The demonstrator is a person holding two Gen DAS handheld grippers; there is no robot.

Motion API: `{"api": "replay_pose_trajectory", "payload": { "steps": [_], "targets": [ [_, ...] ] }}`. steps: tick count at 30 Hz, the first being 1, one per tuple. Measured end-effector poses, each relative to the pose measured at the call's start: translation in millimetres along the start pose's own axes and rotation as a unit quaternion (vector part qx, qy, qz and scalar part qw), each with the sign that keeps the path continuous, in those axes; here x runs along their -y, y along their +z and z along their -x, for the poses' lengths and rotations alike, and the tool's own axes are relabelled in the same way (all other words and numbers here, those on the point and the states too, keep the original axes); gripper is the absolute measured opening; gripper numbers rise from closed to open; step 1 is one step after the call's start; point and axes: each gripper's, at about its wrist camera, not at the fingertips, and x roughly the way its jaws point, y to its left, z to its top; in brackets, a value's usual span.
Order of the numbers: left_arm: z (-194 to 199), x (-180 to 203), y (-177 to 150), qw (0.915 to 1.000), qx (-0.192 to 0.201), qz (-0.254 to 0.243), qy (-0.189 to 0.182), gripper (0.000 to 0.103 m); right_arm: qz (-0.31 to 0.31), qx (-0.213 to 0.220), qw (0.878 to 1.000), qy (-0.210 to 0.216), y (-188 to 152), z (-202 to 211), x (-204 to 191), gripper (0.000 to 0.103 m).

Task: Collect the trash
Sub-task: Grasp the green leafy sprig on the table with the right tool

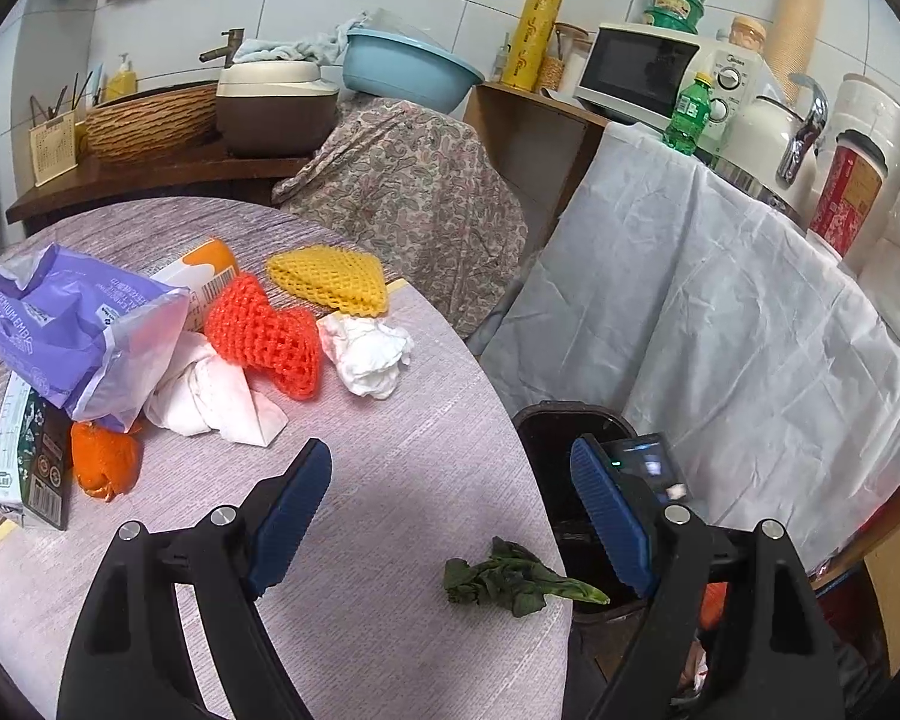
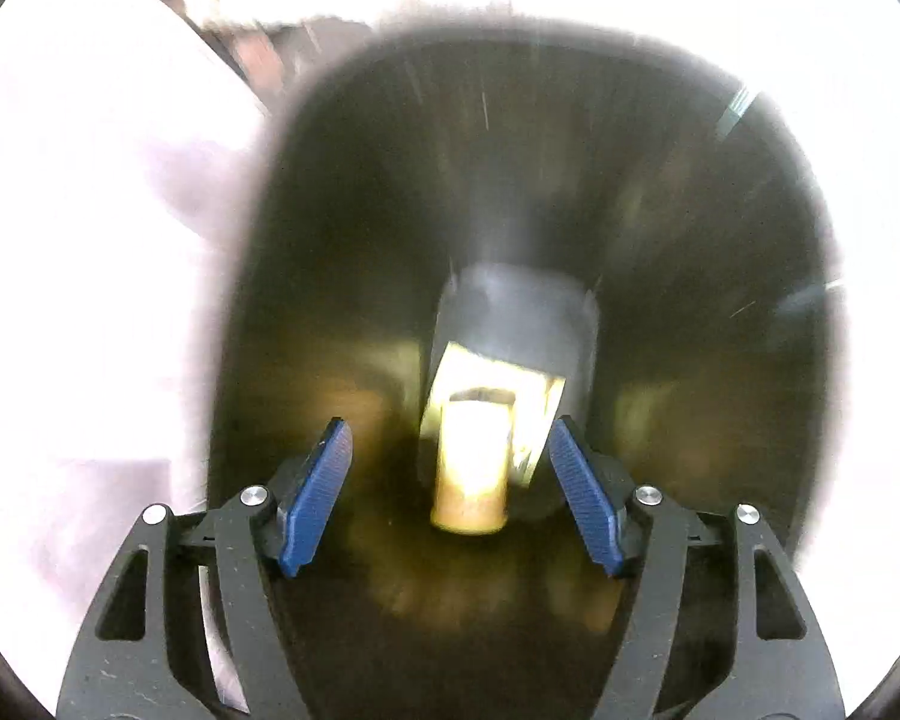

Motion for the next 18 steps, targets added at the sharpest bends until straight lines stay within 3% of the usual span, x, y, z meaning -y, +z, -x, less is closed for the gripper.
{"api": "replay_pose_trajectory", "payload": {
  "steps": [2, 5, 9, 13, 18],
  "targets": [
    [4.4, -1.6, -0.3, 1.0, 0.001, 0.005, -0.001, 0.081, 0.011, 0.078, 0.997, 0.023, -13.9, 57.0, -8.0, 0.069],
    [21.1, -10.0, -3.4, 0.9999, 0.009, 0.013, 0.003, 0.081, 0.02, 0.173, 0.982, 0.078, -38.8, 129.5, -18.8, 0.069],
    [48.5, -28.1, -12.9, 0.9992, 0.025, 0.013, 0.027, 0.081, 0.073, 0.254, 0.954, 0.139, -73.4, 203.1, -57.2, 0.069],
    [75.7, -58.7, -29.9, 0.9971, 0.03, 0.024, 0.066, 0.081, 0.145, 0.285, 0.935, 0.156, -97.4, 229.4, -106.9, 0.069],
    [105.4, -100.7, -50.8, 0.9926, 0.028, 0.056, 0.104, 0.081, 0.208, 0.268, 0.933, 0.123, -100.5, 222.2, -154.1, 0.068]
  ]
}}
